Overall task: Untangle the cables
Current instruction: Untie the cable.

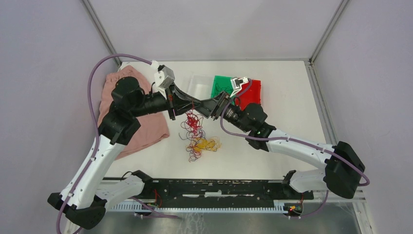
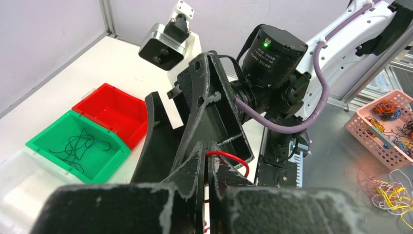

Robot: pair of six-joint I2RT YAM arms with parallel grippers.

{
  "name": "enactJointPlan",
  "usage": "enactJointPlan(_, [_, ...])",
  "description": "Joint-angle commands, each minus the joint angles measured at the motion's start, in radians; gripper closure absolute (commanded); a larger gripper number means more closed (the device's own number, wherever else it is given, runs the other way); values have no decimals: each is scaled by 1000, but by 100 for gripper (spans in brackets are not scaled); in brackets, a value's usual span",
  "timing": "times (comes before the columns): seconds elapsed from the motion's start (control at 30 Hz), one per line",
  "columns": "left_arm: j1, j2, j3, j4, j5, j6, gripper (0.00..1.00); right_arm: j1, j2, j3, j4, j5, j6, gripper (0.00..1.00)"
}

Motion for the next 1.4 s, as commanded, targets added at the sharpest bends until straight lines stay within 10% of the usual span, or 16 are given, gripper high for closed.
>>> enactJointPlan(0.0, [-4, -16, 19, 40, 30, -30, 97, -5, 0, 9, 182, -52, 67, 20])
enactJointPlan(1.37, [-4, 103, 317, -24, 31, 28, 97, 100, 301, 71, -173, 106, -170, 37])
